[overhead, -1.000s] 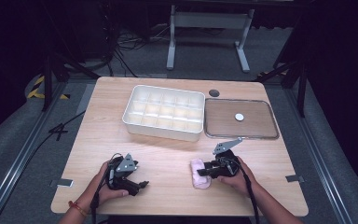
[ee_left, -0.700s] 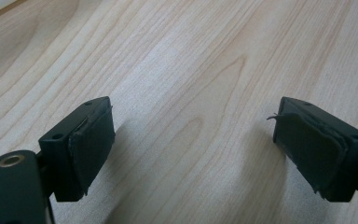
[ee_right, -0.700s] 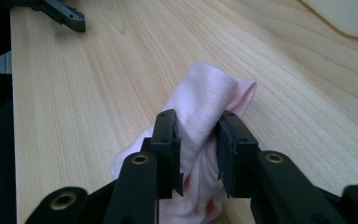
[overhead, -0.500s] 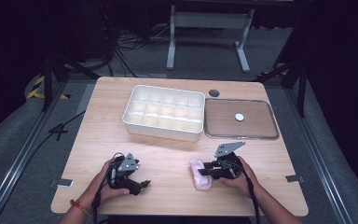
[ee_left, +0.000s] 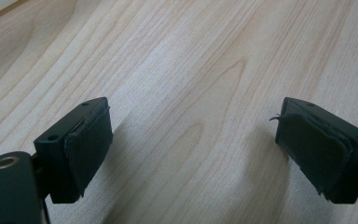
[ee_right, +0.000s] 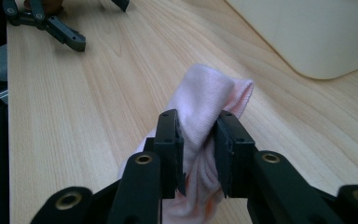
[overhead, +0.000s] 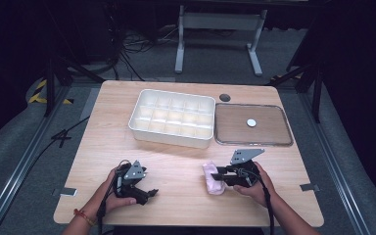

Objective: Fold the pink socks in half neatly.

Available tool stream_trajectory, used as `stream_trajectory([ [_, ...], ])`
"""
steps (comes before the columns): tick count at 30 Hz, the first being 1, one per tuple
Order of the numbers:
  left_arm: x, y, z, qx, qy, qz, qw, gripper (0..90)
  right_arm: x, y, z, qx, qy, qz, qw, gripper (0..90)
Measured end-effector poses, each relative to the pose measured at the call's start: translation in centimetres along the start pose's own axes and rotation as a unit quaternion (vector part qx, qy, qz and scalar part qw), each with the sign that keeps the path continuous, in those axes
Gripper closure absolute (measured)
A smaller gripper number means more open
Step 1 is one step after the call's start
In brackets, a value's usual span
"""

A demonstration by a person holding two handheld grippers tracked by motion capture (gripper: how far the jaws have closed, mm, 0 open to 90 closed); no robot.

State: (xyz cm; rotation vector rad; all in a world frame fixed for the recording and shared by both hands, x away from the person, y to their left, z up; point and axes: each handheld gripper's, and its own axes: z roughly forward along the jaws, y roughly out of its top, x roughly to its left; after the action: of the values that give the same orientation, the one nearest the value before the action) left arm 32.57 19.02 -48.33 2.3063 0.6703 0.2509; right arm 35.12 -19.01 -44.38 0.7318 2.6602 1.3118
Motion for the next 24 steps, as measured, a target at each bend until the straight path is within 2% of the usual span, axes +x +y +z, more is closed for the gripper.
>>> stream_trajectory([
  [24,0.1,0.0,0.0,0.001,-0.004,0.000,1.0000,10.8,-0.4,1.2,-2.5,-0.049,-0.043,-0.019,0.9977,72.3],
])
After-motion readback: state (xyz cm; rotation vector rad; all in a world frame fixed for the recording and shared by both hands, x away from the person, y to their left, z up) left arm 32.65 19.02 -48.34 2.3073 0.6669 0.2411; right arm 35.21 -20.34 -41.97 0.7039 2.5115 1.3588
